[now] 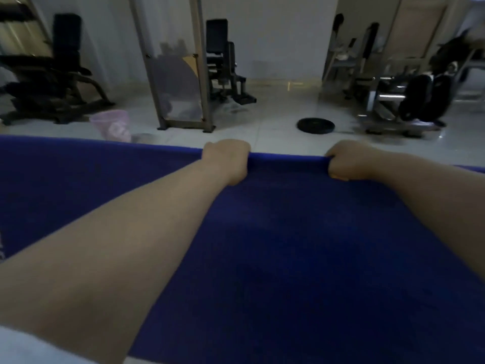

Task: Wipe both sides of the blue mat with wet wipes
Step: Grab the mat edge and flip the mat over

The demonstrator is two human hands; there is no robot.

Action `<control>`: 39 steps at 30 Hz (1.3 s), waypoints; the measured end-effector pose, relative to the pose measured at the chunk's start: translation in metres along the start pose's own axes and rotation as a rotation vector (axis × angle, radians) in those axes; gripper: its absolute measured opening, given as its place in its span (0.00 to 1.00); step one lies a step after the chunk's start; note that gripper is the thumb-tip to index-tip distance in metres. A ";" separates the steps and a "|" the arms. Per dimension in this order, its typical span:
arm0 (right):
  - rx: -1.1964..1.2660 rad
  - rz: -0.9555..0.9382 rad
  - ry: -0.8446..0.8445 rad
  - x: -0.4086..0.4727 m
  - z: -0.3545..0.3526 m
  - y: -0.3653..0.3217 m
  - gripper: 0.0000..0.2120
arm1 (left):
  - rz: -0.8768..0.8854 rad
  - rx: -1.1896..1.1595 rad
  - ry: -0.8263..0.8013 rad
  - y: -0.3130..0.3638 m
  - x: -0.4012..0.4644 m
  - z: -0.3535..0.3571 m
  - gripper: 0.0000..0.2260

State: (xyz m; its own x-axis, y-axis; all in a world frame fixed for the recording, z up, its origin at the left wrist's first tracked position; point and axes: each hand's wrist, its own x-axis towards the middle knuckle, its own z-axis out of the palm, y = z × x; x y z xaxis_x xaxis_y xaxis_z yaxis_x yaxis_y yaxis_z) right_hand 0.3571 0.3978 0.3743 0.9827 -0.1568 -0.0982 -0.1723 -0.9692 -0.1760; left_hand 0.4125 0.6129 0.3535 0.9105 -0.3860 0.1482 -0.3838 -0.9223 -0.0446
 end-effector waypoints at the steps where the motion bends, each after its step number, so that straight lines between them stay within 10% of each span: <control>1: -0.042 -0.027 0.048 0.007 0.005 0.004 0.11 | 0.011 -0.002 0.041 -0.003 0.004 0.006 0.09; 5: -0.365 -0.180 0.316 0.036 0.025 0.015 0.17 | 0.038 -0.022 0.108 -0.011 0.026 0.037 0.19; 19: -0.046 -0.074 0.513 0.158 0.119 0.020 0.25 | 0.114 -0.020 0.145 -0.019 0.112 0.146 0.37; 31: -0.114 -0.014 0.373 0.251 0.227 0.040 0.25 | 0.066 -0.055 0.006 -0.034 0.146 0.275 0.39; 39: -0.154 0.146 -0.080 0.174 0.410 0.059 0.24 | -0.014 -0.152 -0.580 -0.045 -0.011 0.446 0.32</control>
State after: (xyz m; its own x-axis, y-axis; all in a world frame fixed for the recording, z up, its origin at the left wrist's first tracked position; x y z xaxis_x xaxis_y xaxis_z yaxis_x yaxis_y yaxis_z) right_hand 0.4900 0.3917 -0.0546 0.9386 -0.2878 -0.1901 -0.2938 -0.9559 -0.0033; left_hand 0.4888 0.6515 -0.0865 0.8344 -0.3594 -0.4179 -0.3500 -0.9312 0.1021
